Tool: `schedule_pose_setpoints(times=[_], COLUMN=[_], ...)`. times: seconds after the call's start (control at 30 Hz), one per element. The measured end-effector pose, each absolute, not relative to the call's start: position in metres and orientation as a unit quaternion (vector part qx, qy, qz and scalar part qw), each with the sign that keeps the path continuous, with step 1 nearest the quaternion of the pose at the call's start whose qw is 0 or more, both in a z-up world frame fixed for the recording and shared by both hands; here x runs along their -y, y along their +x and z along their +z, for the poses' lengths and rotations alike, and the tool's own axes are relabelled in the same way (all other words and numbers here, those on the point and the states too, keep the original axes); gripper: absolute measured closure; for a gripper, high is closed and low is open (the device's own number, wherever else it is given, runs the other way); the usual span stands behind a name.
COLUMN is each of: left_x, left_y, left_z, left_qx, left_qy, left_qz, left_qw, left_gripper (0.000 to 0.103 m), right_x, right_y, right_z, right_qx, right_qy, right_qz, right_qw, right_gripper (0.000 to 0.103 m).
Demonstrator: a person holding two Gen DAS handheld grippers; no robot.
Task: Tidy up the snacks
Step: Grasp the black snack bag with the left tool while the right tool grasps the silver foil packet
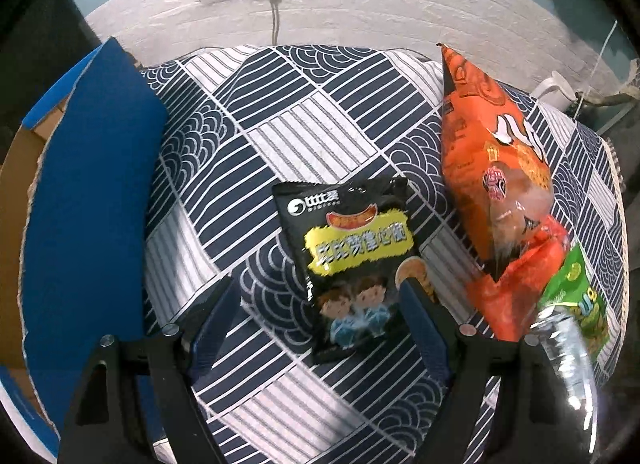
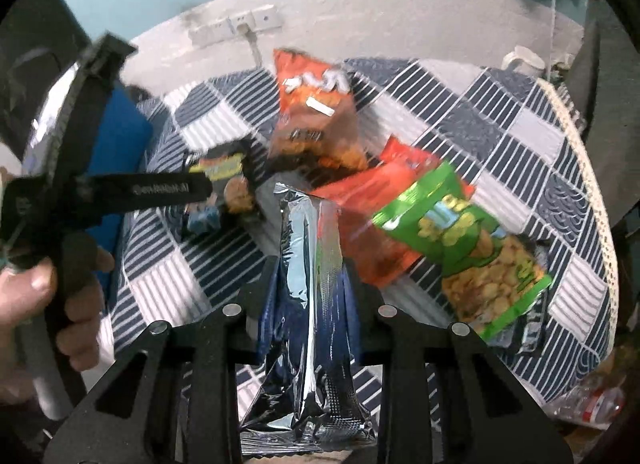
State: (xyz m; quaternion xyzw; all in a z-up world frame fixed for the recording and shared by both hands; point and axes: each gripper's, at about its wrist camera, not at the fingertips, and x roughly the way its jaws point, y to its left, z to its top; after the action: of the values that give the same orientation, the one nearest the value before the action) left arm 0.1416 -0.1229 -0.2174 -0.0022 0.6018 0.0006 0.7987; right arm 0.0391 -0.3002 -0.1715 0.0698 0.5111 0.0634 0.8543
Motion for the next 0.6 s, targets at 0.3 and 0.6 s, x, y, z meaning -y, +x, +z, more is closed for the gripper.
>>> schedule_pose_setpoints(times=[0.3,0.6], left_x=[0.133,0.136], left_y=[0.156,0.179], left_z=[-0.227,-0.245], left_qx=[-0.607,-0.621], left_qy=[-0.007,-0.027], left_qz=[0.017,0.026], left_qw=[0.795,0.783], left_gripper=[0.020,0.015], right_x=[0.329,0.332], right_y=[0.065,0.072], right_z=[-0.178,-0.181], right_qx=[-0.490,-0.488], right_qy=[0.083,0.082], right_qz=[0.032,0.043], right_qw=[0.867,0.868], right_gripper=[0.075,0.075])
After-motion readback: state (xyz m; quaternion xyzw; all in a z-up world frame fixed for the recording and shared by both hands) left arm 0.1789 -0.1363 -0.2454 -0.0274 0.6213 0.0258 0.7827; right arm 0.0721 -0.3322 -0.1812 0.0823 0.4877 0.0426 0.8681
